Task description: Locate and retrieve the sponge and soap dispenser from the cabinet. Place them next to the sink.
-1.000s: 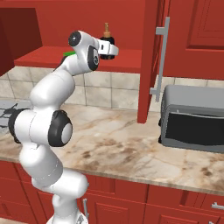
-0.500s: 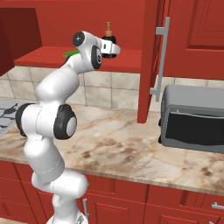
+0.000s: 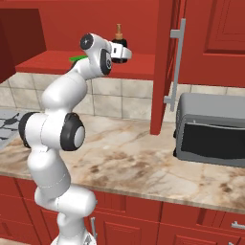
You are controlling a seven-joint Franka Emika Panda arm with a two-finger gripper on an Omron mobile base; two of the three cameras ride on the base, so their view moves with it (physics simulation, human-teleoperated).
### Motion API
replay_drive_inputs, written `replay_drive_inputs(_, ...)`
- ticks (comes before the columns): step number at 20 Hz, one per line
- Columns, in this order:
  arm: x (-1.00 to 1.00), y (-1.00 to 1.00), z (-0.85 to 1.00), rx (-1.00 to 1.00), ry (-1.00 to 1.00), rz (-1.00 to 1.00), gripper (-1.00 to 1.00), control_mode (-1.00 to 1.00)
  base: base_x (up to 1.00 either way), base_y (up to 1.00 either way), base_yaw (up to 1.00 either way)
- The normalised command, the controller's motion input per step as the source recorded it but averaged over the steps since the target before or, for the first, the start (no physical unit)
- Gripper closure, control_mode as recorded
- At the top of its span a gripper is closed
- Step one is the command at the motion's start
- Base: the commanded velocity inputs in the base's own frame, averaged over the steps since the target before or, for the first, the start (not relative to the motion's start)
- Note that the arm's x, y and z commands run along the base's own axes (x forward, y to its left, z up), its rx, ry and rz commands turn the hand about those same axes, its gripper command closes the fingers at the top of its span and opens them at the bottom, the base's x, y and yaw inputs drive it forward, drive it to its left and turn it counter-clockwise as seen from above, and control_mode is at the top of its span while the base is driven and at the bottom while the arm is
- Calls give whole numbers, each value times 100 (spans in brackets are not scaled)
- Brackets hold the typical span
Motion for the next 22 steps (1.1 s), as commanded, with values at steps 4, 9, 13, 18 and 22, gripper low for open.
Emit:
replay_drive_inputs(4, -7, 1, 0, 0, 0, 0, 100, -100, 0, 0, 0)
replay_drive_inputs(9, -73, 17, 28, 1, -11, -1, 100, -100, 0, 0, 0)
replay_drive_inputs(13, -72, 19, 28, 1, -15, 0, 100, -100, 0, 0, 0)
replay_drive_inputs(18, -5, 0, -2, 0, 1, -1, 100, -100, 0, 0, 0)
replay_drive_inputs(22, -52, 0, 4, 0, 0, 0, 100, -100, 0, 0, 0)
